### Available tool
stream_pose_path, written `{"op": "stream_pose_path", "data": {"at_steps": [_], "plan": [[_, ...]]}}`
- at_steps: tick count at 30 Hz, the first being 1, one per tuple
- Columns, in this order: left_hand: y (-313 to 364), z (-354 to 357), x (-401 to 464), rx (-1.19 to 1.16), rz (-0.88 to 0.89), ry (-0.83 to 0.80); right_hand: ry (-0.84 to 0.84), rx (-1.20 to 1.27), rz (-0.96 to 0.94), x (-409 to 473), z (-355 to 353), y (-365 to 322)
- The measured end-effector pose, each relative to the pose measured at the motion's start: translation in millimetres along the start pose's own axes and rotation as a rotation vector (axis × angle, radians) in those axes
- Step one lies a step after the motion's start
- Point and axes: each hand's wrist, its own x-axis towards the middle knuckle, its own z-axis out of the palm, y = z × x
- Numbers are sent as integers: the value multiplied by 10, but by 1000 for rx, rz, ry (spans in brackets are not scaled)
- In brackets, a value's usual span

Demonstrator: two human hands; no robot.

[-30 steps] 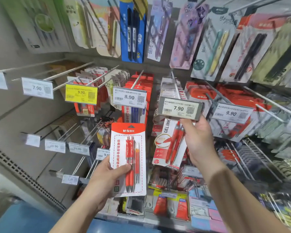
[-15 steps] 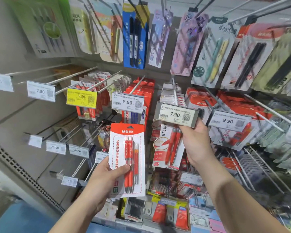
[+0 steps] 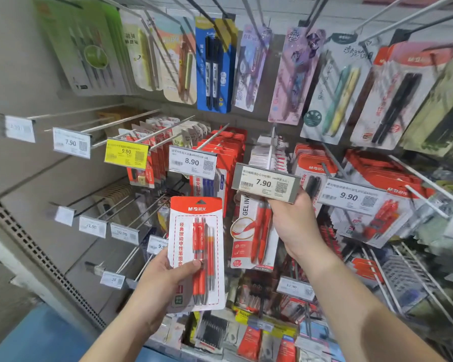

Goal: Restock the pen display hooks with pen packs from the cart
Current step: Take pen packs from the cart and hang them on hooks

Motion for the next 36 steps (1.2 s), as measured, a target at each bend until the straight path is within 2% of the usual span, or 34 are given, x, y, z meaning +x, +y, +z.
{"op": "stream_pose_path", "data": {"at_steps": [4,9,24,31,36], "plan": [[5,47,14,-10,2,20,-4,8,60,63,-30,55],[22,68,-4,-2,1,23,-21,18,27,97,-51,14],[31,107,-42,-6,-3,31,118,-33,-43,147,-7,27],[22,84,-67,1,21,11,65,-47,-97,189,-23,3],[34,86,-104,-8,32,-6,90,55,20,265,0,-51]]}}
